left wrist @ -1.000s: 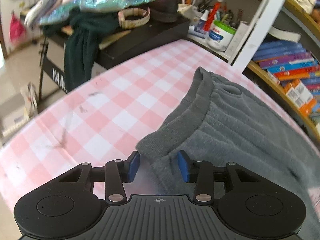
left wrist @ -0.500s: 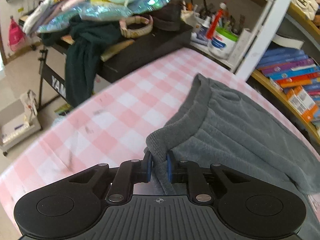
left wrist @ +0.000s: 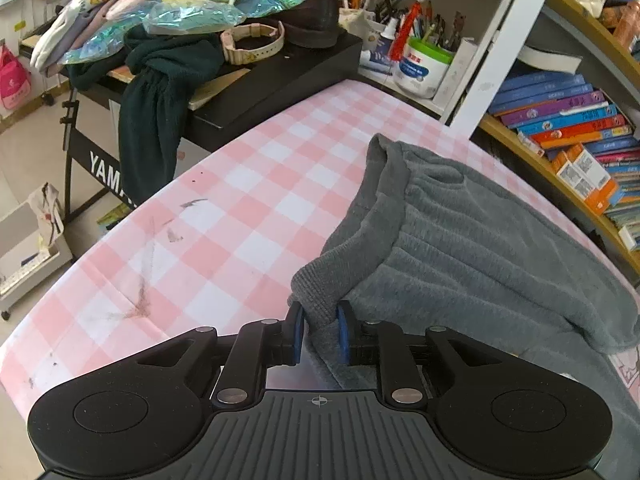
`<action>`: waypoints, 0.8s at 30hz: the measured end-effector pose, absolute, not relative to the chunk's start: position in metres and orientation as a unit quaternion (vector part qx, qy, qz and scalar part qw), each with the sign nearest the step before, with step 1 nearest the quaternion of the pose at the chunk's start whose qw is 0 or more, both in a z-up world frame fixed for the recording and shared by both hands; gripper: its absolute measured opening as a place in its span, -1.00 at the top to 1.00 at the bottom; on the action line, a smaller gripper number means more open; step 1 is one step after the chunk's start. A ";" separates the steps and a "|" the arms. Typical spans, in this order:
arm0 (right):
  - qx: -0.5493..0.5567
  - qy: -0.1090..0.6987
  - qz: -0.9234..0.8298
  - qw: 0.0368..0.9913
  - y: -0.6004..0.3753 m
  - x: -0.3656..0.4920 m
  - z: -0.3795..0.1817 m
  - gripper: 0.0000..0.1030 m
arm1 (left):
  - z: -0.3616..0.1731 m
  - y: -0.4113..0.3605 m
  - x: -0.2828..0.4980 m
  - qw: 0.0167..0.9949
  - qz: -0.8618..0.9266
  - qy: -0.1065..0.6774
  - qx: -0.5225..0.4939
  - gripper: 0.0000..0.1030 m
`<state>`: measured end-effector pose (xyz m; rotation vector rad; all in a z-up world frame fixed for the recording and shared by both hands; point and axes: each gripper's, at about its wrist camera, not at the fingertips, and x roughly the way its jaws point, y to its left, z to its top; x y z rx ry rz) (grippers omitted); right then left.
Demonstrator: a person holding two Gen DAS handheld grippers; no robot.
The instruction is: Fold clothes
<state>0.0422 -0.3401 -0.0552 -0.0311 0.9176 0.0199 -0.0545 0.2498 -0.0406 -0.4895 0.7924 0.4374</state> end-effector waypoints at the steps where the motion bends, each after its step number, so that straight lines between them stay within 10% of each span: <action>1: -0.014 0.440 0.010 0.898 -0.339 0.041 -0.053 0.25 | -0.038 0.249 -0.055 0.874 0.206 0.376 -0.230 0.58; 24: -0.025 0.422 0.042 0.905 -0.263 -0.006 -0.035 0.11 | -0.011 0.235 -0.059 0.927 0.112 0.331 -0.134 0.39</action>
